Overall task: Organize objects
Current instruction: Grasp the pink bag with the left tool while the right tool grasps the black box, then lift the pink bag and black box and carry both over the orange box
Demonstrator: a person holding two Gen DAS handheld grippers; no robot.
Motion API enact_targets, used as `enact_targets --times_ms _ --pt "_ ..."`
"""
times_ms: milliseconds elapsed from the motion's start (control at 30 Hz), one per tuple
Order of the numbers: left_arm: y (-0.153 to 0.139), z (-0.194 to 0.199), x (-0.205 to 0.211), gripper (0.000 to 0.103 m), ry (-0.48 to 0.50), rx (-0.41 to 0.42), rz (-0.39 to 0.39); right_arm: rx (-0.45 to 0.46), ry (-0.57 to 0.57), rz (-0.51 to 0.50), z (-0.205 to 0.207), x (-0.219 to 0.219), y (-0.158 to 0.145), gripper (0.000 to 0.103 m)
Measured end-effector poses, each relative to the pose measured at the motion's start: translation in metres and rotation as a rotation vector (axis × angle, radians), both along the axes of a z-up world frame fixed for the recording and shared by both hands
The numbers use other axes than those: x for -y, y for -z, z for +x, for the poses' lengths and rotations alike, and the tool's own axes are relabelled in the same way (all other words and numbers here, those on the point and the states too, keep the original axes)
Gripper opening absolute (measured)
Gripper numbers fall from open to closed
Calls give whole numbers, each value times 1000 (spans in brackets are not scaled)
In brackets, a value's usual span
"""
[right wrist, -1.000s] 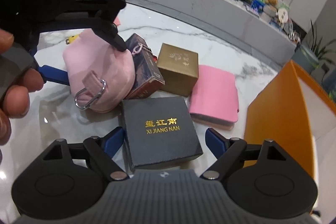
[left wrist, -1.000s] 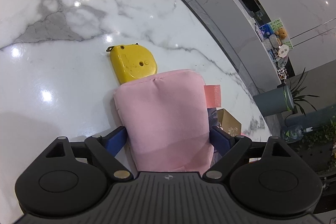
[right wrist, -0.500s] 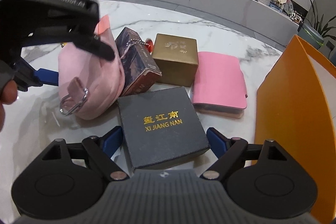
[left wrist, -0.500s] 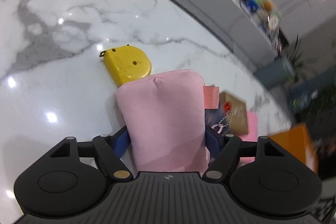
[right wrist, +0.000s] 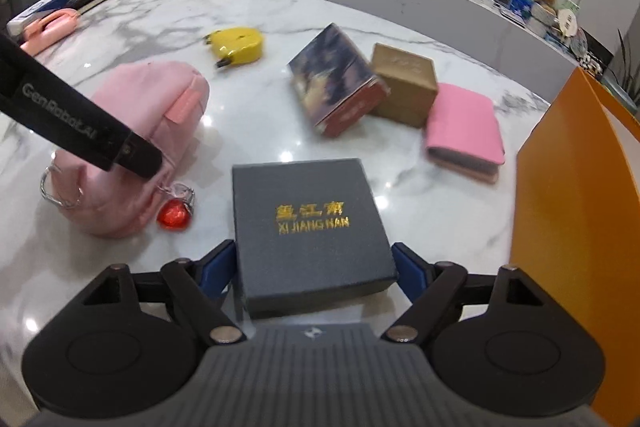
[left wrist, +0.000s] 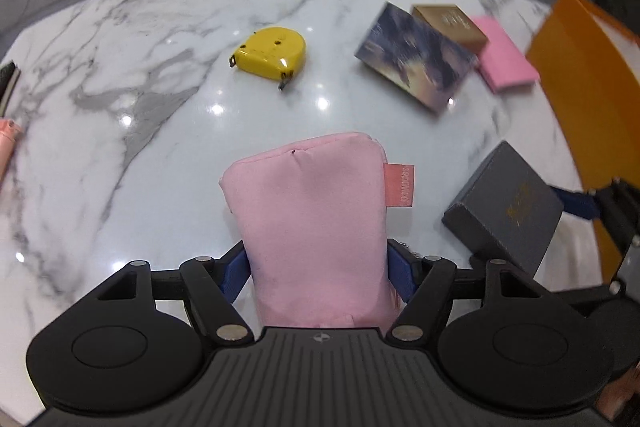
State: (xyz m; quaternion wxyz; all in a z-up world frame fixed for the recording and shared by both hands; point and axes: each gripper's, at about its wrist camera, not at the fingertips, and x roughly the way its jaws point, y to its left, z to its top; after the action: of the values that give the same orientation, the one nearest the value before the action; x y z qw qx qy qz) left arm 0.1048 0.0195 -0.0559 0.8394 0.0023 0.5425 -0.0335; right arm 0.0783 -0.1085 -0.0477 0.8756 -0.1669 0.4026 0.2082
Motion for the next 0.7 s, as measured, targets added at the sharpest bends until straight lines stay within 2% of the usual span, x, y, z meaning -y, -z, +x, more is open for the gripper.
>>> enact_targets --times_ms 100,167,267,400,533,700 --pt "0 -7 7 84 26 22 35 -4 -6 40 -9 7 2 82" --pt "1 -11 8 90 24 47 48 10 -10 50 -11 8 3 82" --pt "2 -20 4 92 -7 86 24 17 -1 91 -9 10 6 82" --pt "5 -28 -1 93 -54 121 -7 25 14 145 -4 12 11 83" --pt "9 -32 2 94 -66 163 2 39 29 168 2 11 12 84" --pt "9 -35 5 95 -79 166 14 63 26 189 0 14 15 84"
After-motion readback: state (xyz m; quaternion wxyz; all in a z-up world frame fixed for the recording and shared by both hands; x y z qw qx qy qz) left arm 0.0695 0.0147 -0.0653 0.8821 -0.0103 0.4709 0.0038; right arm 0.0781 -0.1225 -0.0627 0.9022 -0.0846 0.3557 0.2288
